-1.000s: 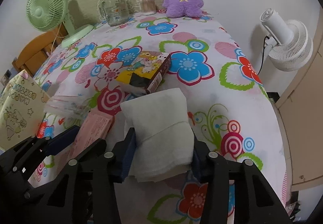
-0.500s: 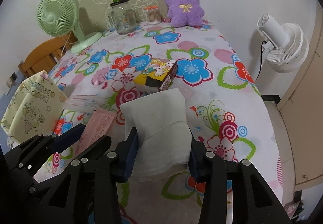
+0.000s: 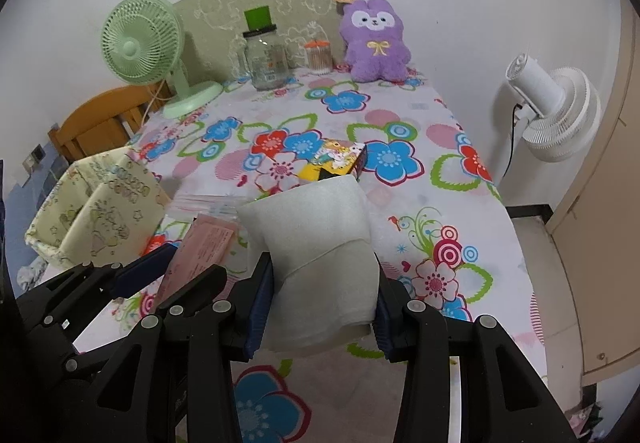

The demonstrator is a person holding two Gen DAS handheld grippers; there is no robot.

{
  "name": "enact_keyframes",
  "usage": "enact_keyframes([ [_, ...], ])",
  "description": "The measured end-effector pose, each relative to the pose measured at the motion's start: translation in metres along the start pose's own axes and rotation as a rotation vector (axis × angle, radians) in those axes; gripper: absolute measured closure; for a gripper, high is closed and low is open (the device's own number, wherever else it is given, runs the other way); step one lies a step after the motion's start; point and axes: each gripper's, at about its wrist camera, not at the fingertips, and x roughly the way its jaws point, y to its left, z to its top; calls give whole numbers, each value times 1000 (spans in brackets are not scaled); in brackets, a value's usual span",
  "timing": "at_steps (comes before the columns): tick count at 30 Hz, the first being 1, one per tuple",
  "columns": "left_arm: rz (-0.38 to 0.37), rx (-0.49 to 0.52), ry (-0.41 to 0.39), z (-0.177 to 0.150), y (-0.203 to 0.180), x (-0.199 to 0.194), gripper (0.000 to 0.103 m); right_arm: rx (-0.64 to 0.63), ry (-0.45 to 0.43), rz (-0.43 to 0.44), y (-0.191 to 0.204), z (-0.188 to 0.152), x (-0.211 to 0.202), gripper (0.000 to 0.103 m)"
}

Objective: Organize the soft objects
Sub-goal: 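Lift the pink packet and white towel and carry them toward the yellow box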

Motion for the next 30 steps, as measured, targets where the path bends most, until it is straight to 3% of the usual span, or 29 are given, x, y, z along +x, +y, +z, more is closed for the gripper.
enact_keyframes([
  [13,41,26,-77,7,-5,-45,64,-20,-81,8,13,5,-44,56],
  [30,52,47,-120,30,1,-84,64,-53,-148,23,32,29,-84,56],
])
